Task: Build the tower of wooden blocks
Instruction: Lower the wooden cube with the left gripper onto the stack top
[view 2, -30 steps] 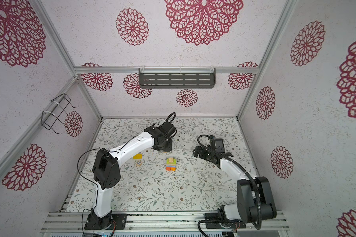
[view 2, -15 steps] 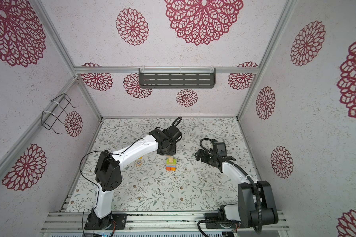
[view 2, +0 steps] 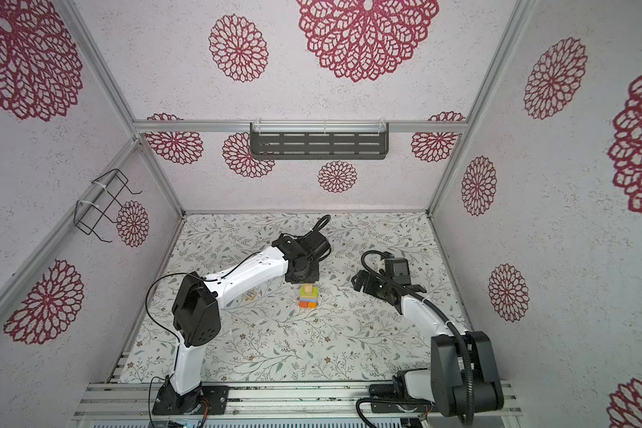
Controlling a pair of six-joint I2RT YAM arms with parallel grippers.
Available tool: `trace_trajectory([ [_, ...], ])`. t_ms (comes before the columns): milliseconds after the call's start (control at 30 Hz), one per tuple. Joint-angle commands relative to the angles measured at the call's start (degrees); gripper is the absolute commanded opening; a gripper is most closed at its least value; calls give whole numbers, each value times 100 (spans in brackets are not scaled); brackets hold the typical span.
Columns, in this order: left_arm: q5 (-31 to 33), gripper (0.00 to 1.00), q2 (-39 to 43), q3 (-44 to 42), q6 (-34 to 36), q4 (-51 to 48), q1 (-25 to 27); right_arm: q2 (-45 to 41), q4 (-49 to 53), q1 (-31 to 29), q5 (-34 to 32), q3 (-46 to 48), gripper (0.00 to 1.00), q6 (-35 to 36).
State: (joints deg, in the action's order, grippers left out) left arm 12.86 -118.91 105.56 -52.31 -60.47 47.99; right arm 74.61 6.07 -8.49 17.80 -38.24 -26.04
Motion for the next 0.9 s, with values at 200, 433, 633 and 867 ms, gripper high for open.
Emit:
trace_trajectory([
  [200, 159, 30, -141, -188, -374, 262, 51, -103, -123, 40, 27, 9, 98, 3],
  [433, 190, 30, -166, -211, -482, 363, 93, -84, -157, 40, 91, 23, 98, -6],
  [633, 249, 30, -155, -202, -534, 409, 123, -87, -154, 36, 109, 20, 98, -2],
  [867, 256, 30, -155, -238, -543, 434, 131, -72, -158, 35, 118, 18, 98, 0],
])
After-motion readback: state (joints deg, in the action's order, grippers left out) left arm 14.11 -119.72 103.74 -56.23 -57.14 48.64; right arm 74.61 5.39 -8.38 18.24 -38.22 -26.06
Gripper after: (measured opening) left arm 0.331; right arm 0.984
